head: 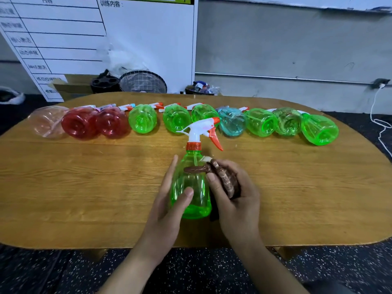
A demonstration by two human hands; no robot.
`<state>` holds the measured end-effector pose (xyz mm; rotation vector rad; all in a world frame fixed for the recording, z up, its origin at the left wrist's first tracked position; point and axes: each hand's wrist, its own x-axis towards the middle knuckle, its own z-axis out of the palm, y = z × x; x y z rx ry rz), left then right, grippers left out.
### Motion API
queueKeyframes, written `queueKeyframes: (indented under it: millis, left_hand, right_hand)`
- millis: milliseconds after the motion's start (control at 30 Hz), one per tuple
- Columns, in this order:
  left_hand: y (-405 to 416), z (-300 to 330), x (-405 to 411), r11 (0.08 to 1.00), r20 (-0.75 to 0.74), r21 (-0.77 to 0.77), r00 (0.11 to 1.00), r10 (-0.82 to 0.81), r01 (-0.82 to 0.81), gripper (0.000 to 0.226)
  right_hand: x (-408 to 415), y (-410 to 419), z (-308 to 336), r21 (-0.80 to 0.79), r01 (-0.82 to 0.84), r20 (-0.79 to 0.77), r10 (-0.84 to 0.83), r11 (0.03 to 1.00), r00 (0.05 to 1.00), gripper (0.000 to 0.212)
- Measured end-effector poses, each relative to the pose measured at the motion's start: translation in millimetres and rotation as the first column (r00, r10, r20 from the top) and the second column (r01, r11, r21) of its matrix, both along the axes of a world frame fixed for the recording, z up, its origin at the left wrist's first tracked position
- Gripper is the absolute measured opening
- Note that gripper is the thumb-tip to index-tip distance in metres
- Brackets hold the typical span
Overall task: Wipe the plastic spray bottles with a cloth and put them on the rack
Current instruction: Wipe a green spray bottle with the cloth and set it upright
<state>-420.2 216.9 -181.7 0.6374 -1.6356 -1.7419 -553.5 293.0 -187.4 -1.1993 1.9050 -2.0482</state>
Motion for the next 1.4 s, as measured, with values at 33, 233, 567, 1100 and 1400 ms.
queueKeyframes:
  millis: [33,233,567,1100,1400]
  left_hand:
    - [0.0,0.8,-0.2,1.000,-0.008,0.008,1.000,-0.009,0.009,0.074]
    - [-2.6,-10.0,1.5,0.997,0.024,-0.079,0.999,-0.024,0.025,0.092]
    - [2.8,-22.6,0.8,0.973,0.123,-0.223,0.992,-0.022,0.049,0.094]
    - [-0.9,-23.6,-0.9,0.989,0.044,-0.142,0.998,-0.042,0.048,0.073]
    - [-0.7,-25.2,-1.0,0.987,0.055,-0.156,0.998,-0.030,0.039,0.078]
  right_hand:
    - [-0.7,-0.7,1.3,-0.010,0.004,-0.038,-0.004,1.000,0.999,0.028]
    - [-16.0,-8.6,14.9,0.044,0.003,-0.272,0.009,0.999,0.962,0.026]
    - [-47.2,-14.6,33.5,0.043,0.204,-0.306,-0.182,0.978,0.935,0.028]
    - [-52.8,-23.5,40.3,0.220,-0.085,-0.471,0.182,0.972,0.863,0.025]
    - [-55.9,-20.3,43.9,0.232,-0.061,-0.402,0.153,0.971,0.903,0.026]
